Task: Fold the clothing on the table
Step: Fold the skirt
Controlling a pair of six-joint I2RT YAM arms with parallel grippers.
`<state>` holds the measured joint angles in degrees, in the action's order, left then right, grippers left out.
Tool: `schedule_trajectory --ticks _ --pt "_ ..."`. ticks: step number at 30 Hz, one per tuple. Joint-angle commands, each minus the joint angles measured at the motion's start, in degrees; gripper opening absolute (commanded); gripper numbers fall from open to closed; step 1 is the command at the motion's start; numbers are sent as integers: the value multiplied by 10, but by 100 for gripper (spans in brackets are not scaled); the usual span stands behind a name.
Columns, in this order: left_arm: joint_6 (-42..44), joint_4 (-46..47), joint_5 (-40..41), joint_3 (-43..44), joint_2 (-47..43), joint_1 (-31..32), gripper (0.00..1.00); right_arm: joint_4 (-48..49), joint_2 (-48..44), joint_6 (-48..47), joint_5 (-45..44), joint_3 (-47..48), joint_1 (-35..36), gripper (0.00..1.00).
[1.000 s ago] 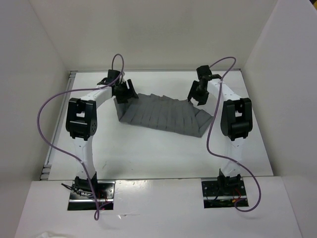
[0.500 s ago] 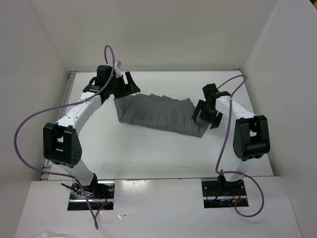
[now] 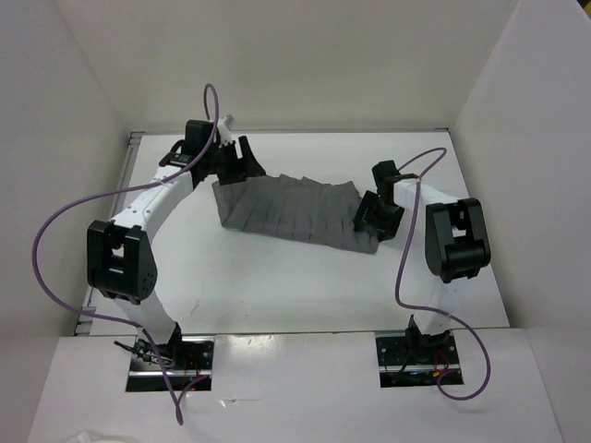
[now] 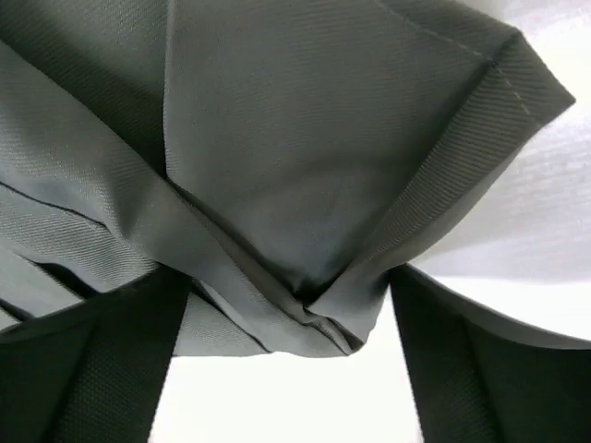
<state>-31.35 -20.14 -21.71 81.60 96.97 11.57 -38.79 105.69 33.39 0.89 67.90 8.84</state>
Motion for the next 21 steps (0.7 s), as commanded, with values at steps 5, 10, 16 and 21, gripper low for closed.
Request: schedule_trajectory --ticks 5,10,16,21 --pt "66 -26 -133 91 89 51 30 113 64 -9 105 -8 -5 0" --pt "95 -39 -148 108 153 88 0 105 30 -16 99 -14 -5 0" --pt "116 -63 -99 164 213 137 0 87 24 -21 99 -8 -5 0" --pt "116 -87 2 182 234 157 0 82 19 -21 89 -8 -5 0"
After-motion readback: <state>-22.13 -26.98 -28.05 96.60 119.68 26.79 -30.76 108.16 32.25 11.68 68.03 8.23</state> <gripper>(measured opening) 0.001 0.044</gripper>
